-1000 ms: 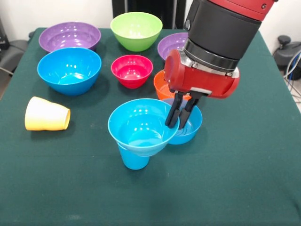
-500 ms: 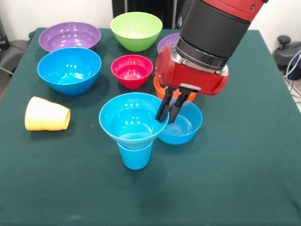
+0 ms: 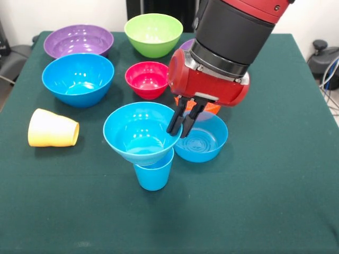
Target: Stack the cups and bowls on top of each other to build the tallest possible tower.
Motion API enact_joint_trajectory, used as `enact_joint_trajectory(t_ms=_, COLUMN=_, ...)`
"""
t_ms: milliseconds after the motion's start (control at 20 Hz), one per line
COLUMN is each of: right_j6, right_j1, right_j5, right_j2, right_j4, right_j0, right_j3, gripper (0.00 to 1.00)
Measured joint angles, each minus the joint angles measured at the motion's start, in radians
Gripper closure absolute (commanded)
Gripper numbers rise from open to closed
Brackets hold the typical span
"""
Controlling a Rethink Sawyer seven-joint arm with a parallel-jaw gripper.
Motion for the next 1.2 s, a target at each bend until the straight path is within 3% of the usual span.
enact_joint_trajectory(t_ms=1200, right_j6=0.0, right_j1=0.037, right_j5=0.0, right_j2=-0.007, right_j4=0.0, right_j0=0.0, right_j3=0.004, gripper=1.0)
